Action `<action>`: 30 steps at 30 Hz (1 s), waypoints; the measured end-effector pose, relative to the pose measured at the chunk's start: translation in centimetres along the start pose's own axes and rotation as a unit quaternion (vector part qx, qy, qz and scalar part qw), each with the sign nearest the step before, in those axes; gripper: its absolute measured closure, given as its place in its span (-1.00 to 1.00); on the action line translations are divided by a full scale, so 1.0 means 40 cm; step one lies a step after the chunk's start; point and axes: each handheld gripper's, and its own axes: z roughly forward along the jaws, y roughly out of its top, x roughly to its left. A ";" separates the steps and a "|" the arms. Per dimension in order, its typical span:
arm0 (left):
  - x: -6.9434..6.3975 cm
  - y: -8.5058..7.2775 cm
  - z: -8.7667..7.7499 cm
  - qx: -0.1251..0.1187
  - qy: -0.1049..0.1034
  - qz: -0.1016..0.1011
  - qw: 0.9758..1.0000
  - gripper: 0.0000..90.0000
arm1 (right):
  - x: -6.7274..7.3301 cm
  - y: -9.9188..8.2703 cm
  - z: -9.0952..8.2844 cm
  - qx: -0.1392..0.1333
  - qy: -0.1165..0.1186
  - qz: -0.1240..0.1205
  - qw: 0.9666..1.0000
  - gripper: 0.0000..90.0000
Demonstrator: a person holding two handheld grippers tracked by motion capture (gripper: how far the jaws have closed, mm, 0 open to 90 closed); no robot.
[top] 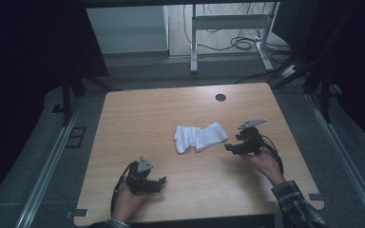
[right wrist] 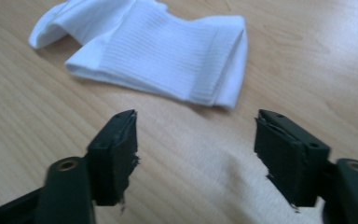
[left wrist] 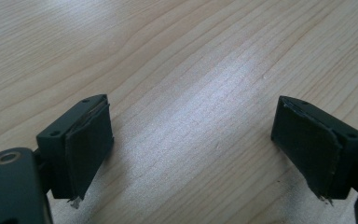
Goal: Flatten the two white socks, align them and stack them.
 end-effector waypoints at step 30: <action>0.000 0.000 0.000 0.000 0.000 0.000 1.000 -0.72 | -0.040 0.110 0.128 0.040 -0.007 0.017 0.999 0.45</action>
